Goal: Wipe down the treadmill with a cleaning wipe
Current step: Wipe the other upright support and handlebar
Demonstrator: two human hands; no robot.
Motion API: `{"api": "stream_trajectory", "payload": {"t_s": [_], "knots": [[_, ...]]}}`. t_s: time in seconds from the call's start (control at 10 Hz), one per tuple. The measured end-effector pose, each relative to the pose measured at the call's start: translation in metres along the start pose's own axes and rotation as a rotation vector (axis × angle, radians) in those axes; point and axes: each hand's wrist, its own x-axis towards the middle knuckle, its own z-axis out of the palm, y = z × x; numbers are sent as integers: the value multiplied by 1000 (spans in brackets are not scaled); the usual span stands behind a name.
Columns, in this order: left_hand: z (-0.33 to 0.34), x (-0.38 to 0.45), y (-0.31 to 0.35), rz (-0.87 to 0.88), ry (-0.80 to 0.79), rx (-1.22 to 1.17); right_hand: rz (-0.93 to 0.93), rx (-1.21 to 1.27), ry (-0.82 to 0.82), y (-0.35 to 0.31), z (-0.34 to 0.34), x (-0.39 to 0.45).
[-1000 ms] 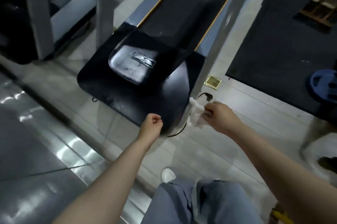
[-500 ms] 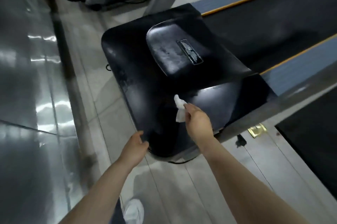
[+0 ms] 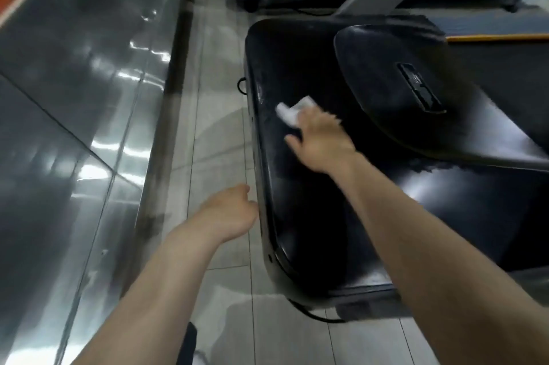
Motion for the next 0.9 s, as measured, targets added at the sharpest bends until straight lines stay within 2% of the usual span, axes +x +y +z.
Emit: {"api": "stream_trajectory", "payload": {"t_s": [0.1, 0.2, 0.3, 0.4, 0.5, 0.6, 0.7, 0.8, 0.9], "knots": [[-4, -3, -2, 23, -13, 47, 109, -50, 21, -12, 4, -5], [-15, 2, -8, 1, -25, 102, -321, -30, -187, -60, 28, -61], [-36, 10, -20, -31, 24, 98, -381, 12, -217, -45, 9, -14], [-62, 19, -28, -18, 110, 45, -139, -153, -136, -26, 3, 50], [-81, 44, -29, 24, 174, -75, -281, -221, -128, -53, 33, 22], [-78, 67, -17, 124, 205, -273, -529, -301, -337, -80, 47, -49], [-67, 87, -4, 204, 104, -353, -566, -456, -518, -91, 31, -32], [-72, 100, 4, 204, 96, -509, -325, -688, -492, -106, 25, 42], [-82, 107, 5, 205, 152, -631, -977, -1948, -785, -107, 58, 69]]}}
